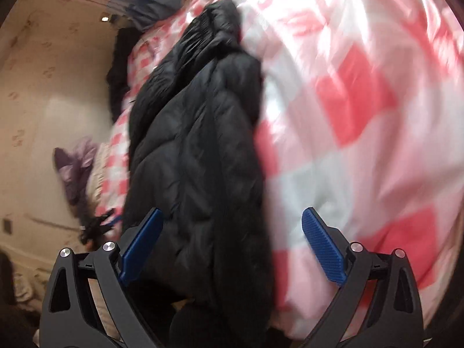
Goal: Fold large clothes
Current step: 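Grasp the jacket hem with the left tool while the right tool grasps it too, then lift the held jacket hem upward with both tools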
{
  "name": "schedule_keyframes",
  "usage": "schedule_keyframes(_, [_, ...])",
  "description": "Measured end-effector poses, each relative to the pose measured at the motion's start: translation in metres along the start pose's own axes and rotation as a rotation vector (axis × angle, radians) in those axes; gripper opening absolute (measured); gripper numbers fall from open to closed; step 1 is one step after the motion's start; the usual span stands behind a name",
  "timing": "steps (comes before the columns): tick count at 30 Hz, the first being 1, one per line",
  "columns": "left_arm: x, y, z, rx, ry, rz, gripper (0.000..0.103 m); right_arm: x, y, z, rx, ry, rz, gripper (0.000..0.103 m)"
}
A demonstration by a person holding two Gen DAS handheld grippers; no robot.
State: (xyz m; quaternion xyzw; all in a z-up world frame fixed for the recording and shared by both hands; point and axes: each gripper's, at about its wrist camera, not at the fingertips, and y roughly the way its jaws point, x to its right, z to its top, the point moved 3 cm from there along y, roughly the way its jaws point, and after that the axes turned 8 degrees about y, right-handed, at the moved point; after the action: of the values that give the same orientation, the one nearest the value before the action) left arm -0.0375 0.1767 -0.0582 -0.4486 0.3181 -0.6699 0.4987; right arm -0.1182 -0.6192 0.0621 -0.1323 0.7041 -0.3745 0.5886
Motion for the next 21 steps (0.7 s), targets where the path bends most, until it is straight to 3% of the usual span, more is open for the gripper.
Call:
schedule_keyframes(4, [-0.005,-0.013,-0.043,-0.086,-0.065,-0.123,0.097,-0.013,0.009,-0.031,-0.121,-0.053,0.119,0.093])
schedule_keyframes(5, [-0.005,-0.014,-0.053,-0.106,-0.071,-0.148,0.097,-0.012,0.009,-0.037,-0.144,-0.067,0.116,0.093])
schedule_keyframes(8, [-0.001,-0.009,-0.079,-0.154,-0.089,-0.178,0.097,-0.014,0.014,-0.052,-0.191,-0.097,0.074,0.093])
schedule_keyframes(12, [0.017,0.01,-0.1,-0.204,-0.073,-0.176,0.097,-0.019,0.013,-0.06,-0.181,-0.085,0.128,0.091])
schedule_keyframes(14, [0.025,0.014,-0.101,-0.185,-0.067,-0.19,0.095,-0.018,0.012,-0.064,-0.145,-0.09,0.155,0.061])
schedule_keyframes(15, [0.03,0.014,-0.101,-0.162,-0.068,-0.203,0.077,-0.019,0.011,-0.064,-0.13,-0.096,0.153,0.032])
schedule_keyframes(16, [0.035,0.011,-0.101,-0.148,-0.079,-0.23,0.06,-0.021,0.01,-0.065,-0.099,-0.098,0.14,0.013])
schedule_keyframes(17, [0.038,0.009,-0.099,-0.14,-0.098,-0.256,0.033,-0.025,0.008,-0.066,-0.084,-0.099,0.153,0.012])
schedule_keyframes(18, [0.041,0.001,-0.095,-0.113,-0.127,-0.305,0.014,-0.03,0.003,-0.066,-0.066,-0.109,0.165,0.01])
schedule_keyframes(21, [0.049,-0.041,-0.075,0.016,-0.126,-0.377,0.007,-0.065,-0.017,-0.062,0.007,-0.146,0.255,0.006])
